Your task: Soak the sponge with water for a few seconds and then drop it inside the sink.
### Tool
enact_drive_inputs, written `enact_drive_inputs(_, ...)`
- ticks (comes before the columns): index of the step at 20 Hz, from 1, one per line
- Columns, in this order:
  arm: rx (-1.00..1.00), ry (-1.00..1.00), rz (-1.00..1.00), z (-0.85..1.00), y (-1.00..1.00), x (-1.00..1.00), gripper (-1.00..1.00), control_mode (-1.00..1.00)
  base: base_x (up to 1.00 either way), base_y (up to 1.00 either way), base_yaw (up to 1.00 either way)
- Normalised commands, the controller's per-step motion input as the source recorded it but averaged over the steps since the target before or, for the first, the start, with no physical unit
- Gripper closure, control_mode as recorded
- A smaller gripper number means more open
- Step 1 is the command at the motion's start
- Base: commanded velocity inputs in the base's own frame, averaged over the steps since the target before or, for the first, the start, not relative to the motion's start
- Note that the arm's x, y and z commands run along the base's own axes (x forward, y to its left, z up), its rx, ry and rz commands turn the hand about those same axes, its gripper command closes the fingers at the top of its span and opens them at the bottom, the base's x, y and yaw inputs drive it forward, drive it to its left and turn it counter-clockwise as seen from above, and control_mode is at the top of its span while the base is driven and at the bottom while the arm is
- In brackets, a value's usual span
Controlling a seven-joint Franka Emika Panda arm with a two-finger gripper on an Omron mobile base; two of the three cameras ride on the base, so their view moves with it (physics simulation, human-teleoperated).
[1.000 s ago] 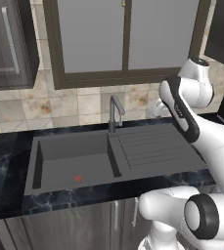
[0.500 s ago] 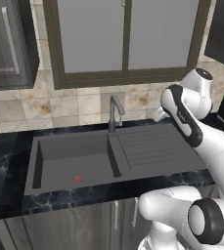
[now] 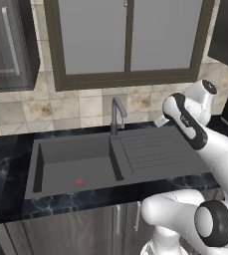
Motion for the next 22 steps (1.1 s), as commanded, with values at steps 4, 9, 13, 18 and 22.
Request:
enact_drive_inputs(4,0.00,-0.12,0.06,-0.04,0.00,0.27,-1.00,-1.00,0.00,0.00,0.00)
enact_drive_inputs(9,0.00,-0.06,0.01,0.00,0.00,0.29,-1.00,-1.00,0.00,0.00,0.00)
enact_drive_inputs(13,0.00,-0.02,0.00,0.00,0.00,0.31,-1.00,-1.00,0.00,0.00,0.00)
enact_drive_inputs(18,0.00,0.00,-0.01,0.00,0.00,0.28,-1.00,-1.00,0.00,0.00,0.00)
enact_drive_inputs(22,0.00,0.00,-0.08,0.00,0.00,0.28,-1.00,-1.00,0.00,0.00,0.00)
